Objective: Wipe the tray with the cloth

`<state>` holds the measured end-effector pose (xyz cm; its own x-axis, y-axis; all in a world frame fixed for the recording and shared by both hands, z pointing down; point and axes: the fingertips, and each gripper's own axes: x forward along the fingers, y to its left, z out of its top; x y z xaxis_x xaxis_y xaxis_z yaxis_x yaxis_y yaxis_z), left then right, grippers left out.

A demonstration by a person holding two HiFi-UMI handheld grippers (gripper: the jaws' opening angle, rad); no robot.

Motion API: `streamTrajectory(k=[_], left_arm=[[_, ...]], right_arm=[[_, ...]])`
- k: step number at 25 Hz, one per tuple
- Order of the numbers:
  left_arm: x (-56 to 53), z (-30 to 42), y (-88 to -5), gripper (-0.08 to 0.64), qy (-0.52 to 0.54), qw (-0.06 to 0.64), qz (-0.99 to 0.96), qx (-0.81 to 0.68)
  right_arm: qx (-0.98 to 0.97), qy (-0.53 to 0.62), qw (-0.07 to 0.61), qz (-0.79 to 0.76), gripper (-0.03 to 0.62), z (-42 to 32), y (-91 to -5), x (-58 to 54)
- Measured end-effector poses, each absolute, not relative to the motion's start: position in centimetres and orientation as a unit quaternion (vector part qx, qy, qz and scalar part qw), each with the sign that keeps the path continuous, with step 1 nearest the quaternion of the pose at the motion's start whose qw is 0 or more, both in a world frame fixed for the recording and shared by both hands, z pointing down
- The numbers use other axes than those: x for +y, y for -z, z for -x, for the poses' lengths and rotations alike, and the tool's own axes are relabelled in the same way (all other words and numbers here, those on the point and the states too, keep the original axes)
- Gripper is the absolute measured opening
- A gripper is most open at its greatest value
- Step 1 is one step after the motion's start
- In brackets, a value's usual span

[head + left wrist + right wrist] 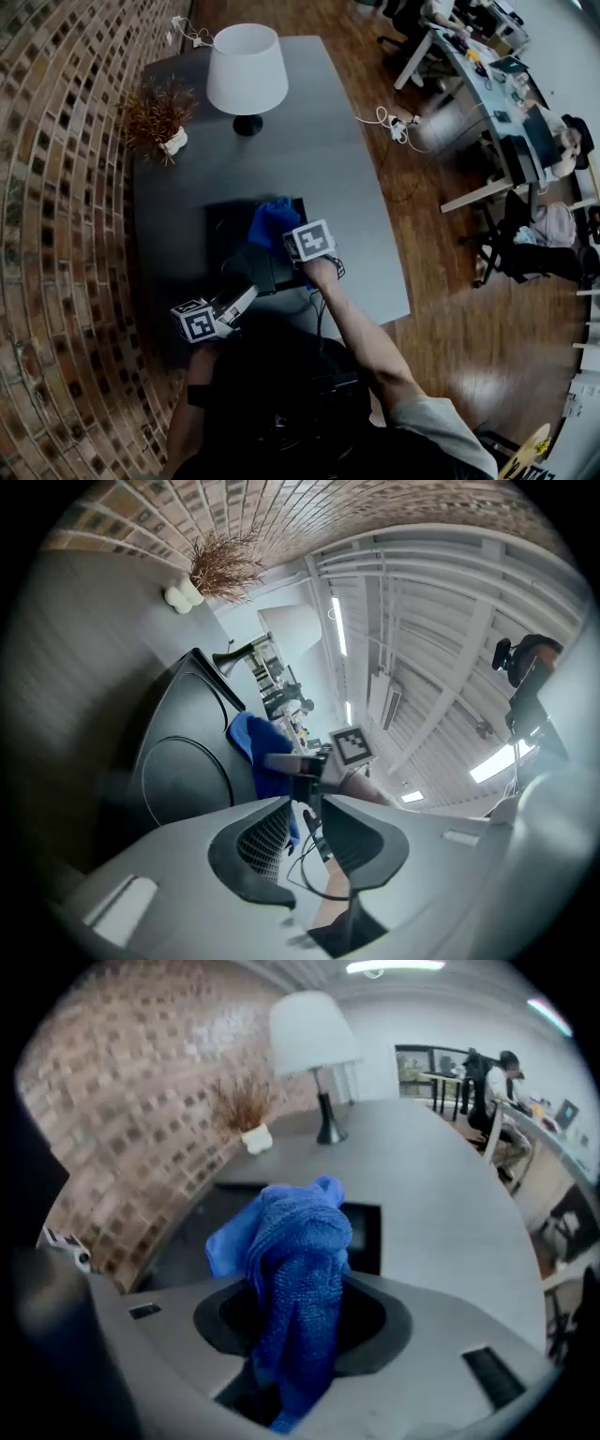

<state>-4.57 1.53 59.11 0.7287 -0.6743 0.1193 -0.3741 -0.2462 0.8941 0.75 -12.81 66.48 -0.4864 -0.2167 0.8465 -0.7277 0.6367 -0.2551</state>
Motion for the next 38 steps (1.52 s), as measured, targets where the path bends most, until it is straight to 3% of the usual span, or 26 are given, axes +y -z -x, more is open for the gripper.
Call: streamTrajectory(k=[2,4,10,13,16,21,26,29,33,35,38], left_arm=[[1.7,4.7,-59.1,0.078,0.147,0.512,-0.776,-0.338],[1.7,4.9,-59.1,0.077,0.148,0.512,-0.776,-0.337],[1.6,5.0,-59.0,0.071,0.154,0.509,-0.776,-0.339],[1.5,5.0,-58.9,0.071,0.154,0.509,-0.776,-0.338],[1.5,5.1,-58.9,0.069,0.154,0.51,-0.776,-0.338],[1.4,5.1,-58.9,0.063,0.154,0.508,-0.775,-0.342],[1.6,4.9,-59.2,0.062,0.151,0.508,-0.777,-0.338],[1.6,5.1,-59.3,0.062,0.15,0.507,-0.778,-0.34],[1.4,5.2,-59.1,0.062,0.158,0.508,-0.775,-0.342],[1.4,5.2,-59.0,0.062,0.16,0.507,-0.774,-0.345],[1.5,4.9,-59.0,0.061,0.156,0.505,-0.775,-0.346]], right_arm=[[-0.777,-0.226,0.548,-0.214,0.186,-0.2,-70.5,-9.5],[-0.767,-0.149,0.608,-0.142,0.186,0.4,-71.5,-7.8],[-0.798,-0.026,0.569,-0.196,0.187,2.0,-70.2,-15.4],[-0.811,0.039,0.57,-0.124,0.184,2.9,-70.8,-13.6],[-0.811,0.057,0.581,-0.044,0.178,2.3,-70.7,-11.0],[-0.804,0.047,0.571,-0.159,0.179,2.1,-70.3,-16.5],[-0.776,0.094,0.617,0.085,0.175,1.1,-70.7,-7.6],[-0.764,0.049,0.621,0.169,0.175,-2.1,-68.5,-3.3],[-0.822,-0.031,0.569,0.007,0.175,-1.4,-66.4,-9.2],[-0.829,-0.013,0.554,-0.072,0.175,0.7,-67.1,-13.0],[-0.798,0.061,0.583,-0.136,0.176,2.5,-69.1,-16.1]])
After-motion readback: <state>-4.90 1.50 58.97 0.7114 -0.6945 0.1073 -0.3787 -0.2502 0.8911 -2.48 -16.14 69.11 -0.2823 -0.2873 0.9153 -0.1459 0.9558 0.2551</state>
